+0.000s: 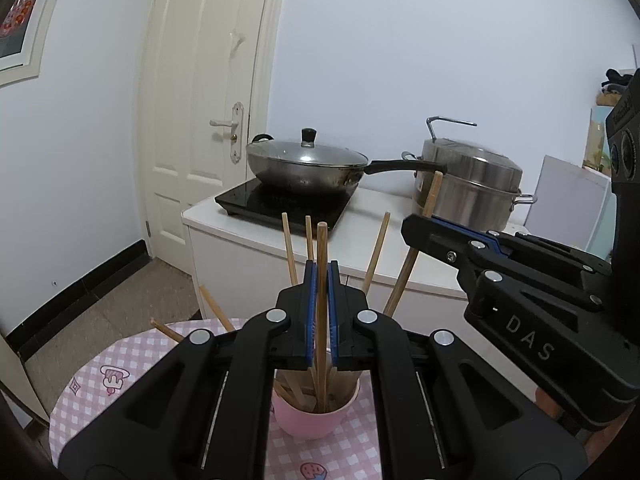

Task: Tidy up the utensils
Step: 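Lower the chopsticks into the pink cup and open both tools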

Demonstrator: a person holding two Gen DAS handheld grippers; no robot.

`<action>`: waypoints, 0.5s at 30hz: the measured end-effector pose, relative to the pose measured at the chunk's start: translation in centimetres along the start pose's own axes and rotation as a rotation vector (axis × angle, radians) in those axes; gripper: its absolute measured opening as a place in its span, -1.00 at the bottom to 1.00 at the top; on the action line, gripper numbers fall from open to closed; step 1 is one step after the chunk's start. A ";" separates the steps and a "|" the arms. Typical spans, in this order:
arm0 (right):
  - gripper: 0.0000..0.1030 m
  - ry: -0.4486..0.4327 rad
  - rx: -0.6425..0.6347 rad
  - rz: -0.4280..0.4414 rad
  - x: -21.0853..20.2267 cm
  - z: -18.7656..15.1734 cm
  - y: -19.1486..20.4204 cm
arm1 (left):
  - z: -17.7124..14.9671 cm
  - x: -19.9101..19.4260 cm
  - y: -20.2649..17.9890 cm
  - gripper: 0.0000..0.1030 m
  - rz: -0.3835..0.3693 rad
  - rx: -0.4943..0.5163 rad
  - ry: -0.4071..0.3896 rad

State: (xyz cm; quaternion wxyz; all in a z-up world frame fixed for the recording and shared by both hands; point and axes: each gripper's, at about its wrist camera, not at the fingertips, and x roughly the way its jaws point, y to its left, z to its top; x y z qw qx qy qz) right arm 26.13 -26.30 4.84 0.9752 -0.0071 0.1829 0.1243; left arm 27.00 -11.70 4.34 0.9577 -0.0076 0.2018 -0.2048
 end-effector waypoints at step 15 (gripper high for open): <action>-0.91 0.075 0.024 0.001 0.7 -2.2 -0.7 | 0.0 -0.5 -0.6 -0.88 -0.029 0.027 0.031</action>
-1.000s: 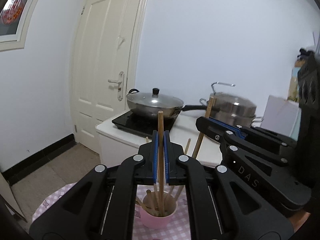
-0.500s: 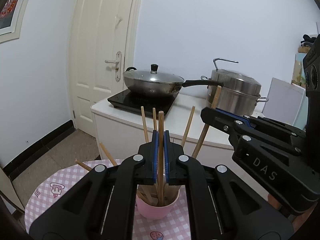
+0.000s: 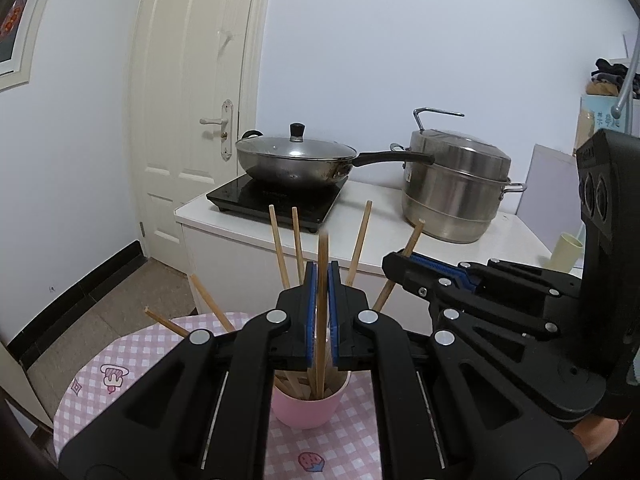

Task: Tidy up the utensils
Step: 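Lower the chopsticks into the pink cup and open both tools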

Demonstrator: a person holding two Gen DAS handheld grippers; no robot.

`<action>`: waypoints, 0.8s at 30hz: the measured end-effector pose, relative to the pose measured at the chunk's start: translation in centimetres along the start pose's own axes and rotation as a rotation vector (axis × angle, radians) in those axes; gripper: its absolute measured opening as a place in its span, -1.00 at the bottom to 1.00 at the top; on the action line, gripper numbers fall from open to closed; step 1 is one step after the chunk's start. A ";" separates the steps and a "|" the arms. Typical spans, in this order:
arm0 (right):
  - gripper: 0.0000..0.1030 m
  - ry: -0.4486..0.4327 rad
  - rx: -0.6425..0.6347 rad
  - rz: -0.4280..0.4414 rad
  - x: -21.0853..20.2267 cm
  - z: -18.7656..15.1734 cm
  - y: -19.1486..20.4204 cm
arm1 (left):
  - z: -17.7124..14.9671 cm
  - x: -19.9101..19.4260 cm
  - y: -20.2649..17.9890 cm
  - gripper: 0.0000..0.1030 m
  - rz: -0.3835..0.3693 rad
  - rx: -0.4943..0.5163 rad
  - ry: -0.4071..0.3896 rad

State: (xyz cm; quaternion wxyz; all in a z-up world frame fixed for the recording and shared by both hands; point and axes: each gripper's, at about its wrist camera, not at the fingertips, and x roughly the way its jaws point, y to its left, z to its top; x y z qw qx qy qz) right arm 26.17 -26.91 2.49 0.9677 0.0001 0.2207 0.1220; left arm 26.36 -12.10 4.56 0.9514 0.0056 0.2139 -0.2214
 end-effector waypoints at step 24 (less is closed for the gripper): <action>-0.80 0.010 -0.004 0.015 -3.8 -1.2 1.3 | -0.1 -4.7 -0.1 -0.45 0.007 0.021 -0.011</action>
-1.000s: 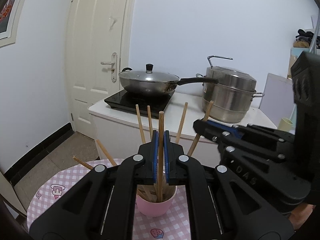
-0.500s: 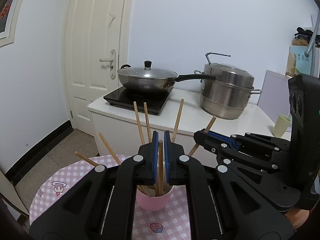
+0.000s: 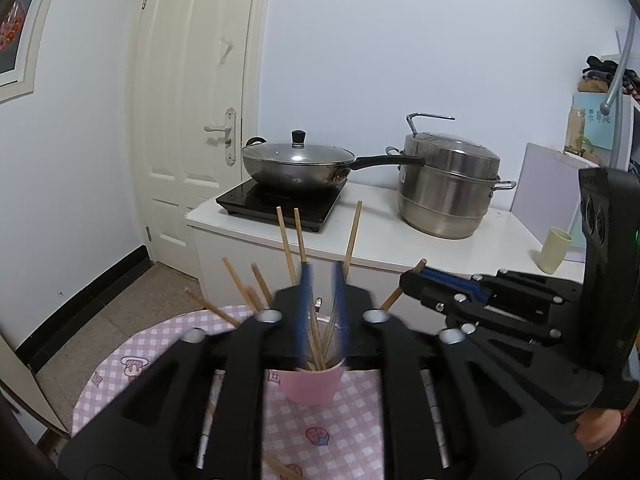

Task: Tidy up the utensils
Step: 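Lower the chopsticks into the pink cup and open both tools, then move both tools back down to the last chopsticks on the table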

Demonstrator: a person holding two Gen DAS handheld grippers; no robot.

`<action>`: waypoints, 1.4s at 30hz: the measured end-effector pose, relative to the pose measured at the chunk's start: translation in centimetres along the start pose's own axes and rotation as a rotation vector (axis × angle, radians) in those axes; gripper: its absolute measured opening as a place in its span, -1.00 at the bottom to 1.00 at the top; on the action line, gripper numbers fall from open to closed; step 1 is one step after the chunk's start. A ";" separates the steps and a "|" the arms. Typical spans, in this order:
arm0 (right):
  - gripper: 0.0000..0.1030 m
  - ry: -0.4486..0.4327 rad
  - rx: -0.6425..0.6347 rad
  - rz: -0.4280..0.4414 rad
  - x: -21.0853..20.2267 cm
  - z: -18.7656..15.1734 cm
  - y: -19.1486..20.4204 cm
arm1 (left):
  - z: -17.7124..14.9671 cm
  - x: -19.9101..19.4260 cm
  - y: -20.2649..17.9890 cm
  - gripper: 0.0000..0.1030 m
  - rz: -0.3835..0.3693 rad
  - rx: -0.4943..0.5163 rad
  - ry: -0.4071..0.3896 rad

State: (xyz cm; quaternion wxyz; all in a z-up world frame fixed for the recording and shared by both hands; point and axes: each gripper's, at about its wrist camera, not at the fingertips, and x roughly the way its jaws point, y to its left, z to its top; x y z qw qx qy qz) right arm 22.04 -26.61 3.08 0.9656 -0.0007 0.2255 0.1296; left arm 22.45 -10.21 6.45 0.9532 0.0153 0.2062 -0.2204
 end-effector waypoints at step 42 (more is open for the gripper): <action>-0.73 0.419 -0.145 0.133 13.4 -13.7 10.5 | -16.7 0.6 15.1 0.26 0.176 -0.274 0.330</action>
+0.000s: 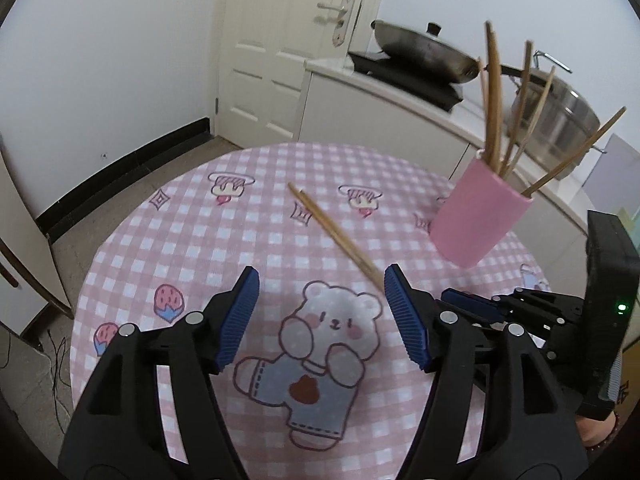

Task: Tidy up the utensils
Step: 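Move both tools back down to the last chopsticks on the table, then close the left tool on a chopstick while the right tool grasps another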

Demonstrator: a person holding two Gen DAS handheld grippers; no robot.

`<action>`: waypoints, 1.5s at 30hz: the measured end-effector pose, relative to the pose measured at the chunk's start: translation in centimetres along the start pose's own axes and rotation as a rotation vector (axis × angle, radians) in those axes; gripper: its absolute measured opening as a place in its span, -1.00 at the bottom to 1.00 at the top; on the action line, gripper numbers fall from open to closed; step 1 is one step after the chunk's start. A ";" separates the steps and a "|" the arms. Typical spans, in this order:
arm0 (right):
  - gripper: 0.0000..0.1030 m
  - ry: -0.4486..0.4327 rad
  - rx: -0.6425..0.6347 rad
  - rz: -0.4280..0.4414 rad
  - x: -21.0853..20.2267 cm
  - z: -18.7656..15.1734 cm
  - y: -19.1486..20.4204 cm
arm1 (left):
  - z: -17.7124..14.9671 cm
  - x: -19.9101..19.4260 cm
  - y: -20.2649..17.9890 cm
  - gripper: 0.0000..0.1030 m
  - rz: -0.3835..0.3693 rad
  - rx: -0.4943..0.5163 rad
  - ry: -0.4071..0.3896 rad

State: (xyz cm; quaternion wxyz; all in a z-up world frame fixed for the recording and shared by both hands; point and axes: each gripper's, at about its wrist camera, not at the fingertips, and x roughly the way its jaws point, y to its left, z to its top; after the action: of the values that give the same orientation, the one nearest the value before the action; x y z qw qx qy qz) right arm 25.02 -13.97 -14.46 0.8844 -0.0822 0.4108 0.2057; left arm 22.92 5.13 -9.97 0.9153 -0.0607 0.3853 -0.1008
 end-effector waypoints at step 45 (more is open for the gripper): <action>-0.91 0.051 -0.028 0.018 1.2 0.0 -0.3 | 2.4 8.5 -0.4 0.31 0.103 -0.048 0.172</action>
State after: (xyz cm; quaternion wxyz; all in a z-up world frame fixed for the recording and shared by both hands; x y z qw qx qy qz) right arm 25.87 -13.86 -15.35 0.8706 -0.0963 0.4308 0.2172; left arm 30.44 2.86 -14.14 0.8811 -0.0536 0.4672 -0.0492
